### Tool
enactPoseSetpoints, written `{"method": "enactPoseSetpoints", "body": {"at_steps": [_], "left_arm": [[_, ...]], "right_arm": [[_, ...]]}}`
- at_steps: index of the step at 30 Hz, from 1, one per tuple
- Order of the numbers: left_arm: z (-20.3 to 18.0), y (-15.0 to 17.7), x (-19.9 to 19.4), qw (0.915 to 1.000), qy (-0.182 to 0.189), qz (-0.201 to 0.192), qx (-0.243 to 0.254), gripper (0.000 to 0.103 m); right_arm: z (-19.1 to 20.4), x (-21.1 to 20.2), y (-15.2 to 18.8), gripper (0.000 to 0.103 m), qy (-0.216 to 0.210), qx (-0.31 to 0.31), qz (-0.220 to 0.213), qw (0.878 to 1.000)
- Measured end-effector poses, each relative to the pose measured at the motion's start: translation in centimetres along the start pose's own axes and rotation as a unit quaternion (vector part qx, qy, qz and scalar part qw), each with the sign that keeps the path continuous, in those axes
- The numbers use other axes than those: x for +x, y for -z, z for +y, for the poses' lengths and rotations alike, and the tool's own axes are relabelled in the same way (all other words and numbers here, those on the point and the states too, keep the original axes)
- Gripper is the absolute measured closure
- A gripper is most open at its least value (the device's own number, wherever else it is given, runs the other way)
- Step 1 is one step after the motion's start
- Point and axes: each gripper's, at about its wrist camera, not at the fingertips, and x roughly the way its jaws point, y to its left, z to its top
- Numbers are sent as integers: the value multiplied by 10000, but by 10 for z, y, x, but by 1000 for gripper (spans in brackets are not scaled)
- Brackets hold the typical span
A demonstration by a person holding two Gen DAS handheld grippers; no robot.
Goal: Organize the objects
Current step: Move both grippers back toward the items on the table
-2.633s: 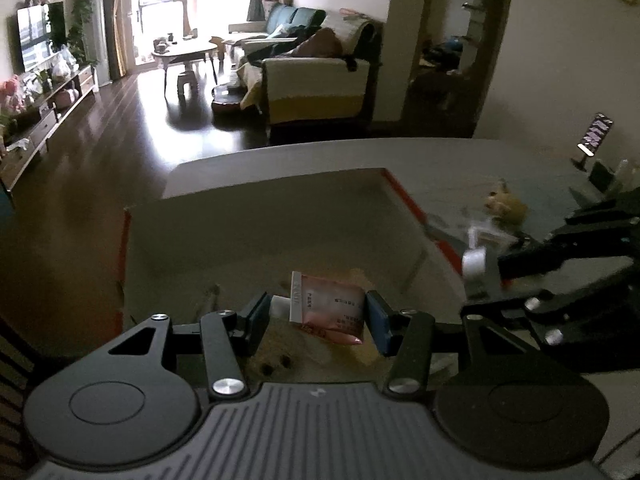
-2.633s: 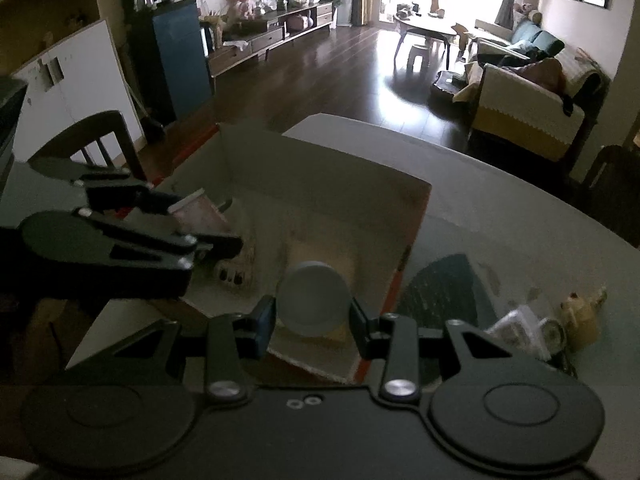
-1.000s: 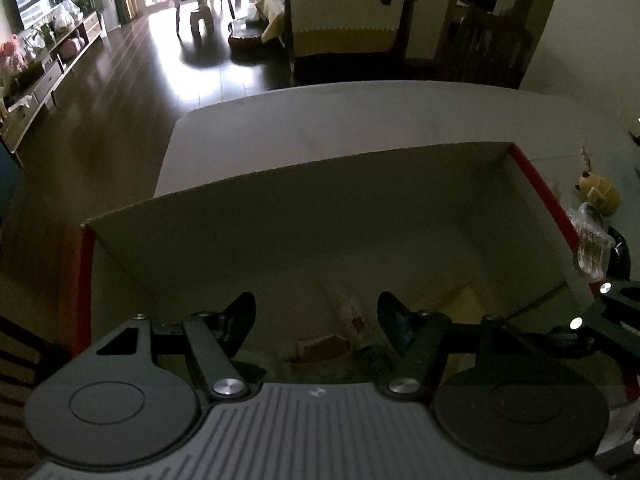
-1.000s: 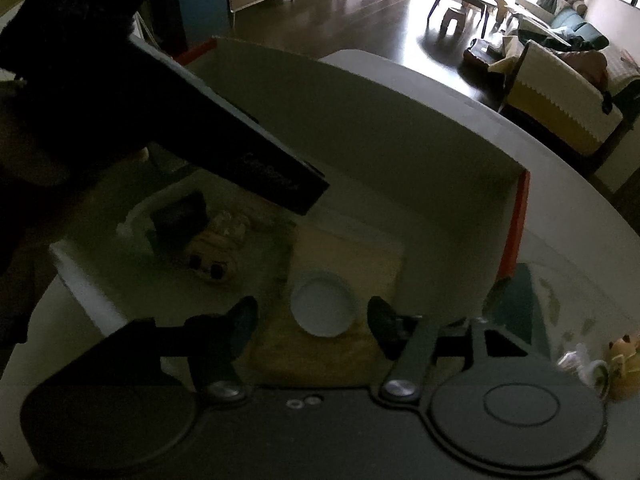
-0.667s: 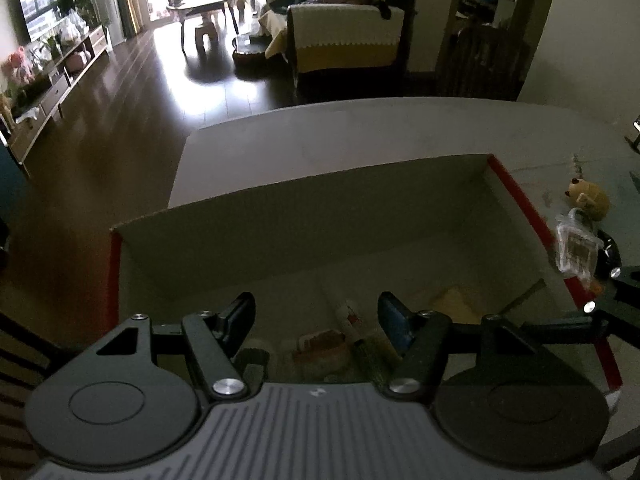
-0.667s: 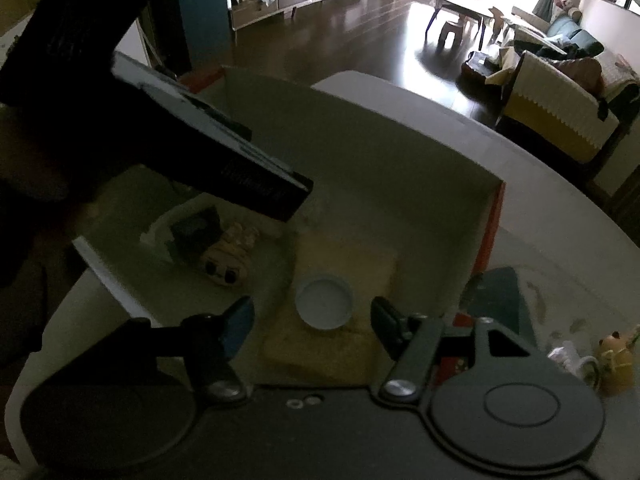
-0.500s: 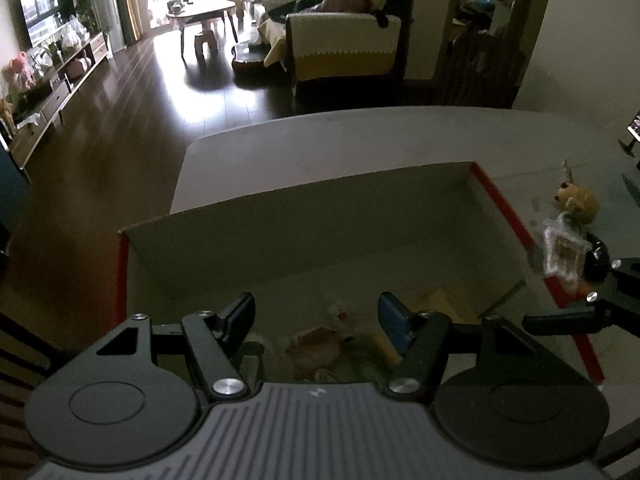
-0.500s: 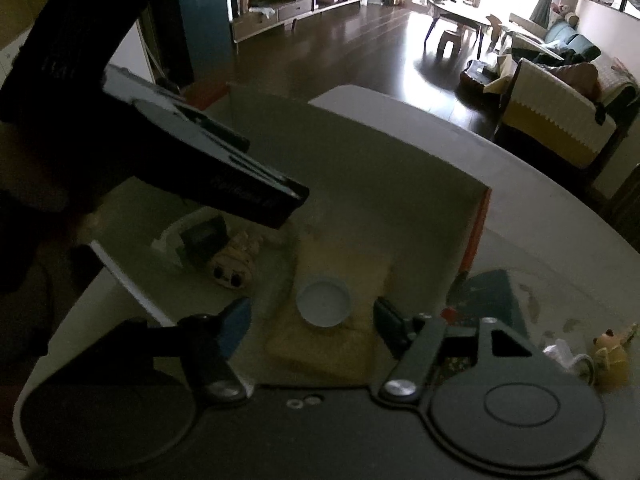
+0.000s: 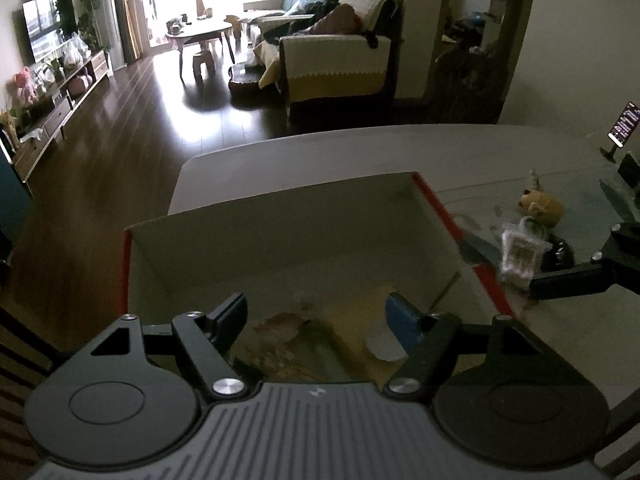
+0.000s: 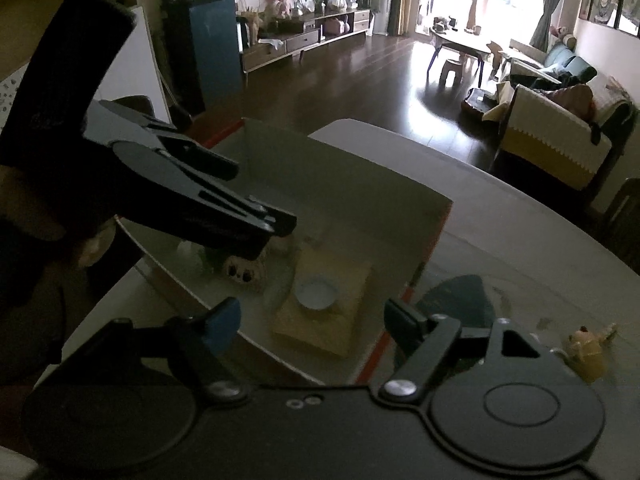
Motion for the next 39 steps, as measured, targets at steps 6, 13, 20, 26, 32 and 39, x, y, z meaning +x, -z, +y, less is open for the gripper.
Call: {"method": "enactPoseSetpoints", "body": {"at_steps": [6, 13, 20, 26, 32, 39], "left_arm": [[-22, 5, -15, 9998, 0, -141, -115, 23], [-52, 10, -24, 9992, 91, -236, -306, 22], [-92, 16, -22, 9991, 197, -206, -303, 20], [-134, 19, -18, 9988, 388, -168, -254, 15], [-174, 22, -8, 9978, 600, -164, -231, 10], [-215, 34, 15, 9983, 552, -177, 44, 0]], "right_arm": [[-17, -20, 16, 23, -38, 23, -75, 10000], [-41, -38, 34, 23, -41, 44, -63, 10000], [-73, -56, 69, 22, -58, 104, -38, 9999], [-113, -67, 99, 22, 122, 332, 35, 9994], [-160, -73, 128, 22, 304, 585, 153, 9977], [-205, -69, 152, 22, 584, 880, 298, 9940]]}}
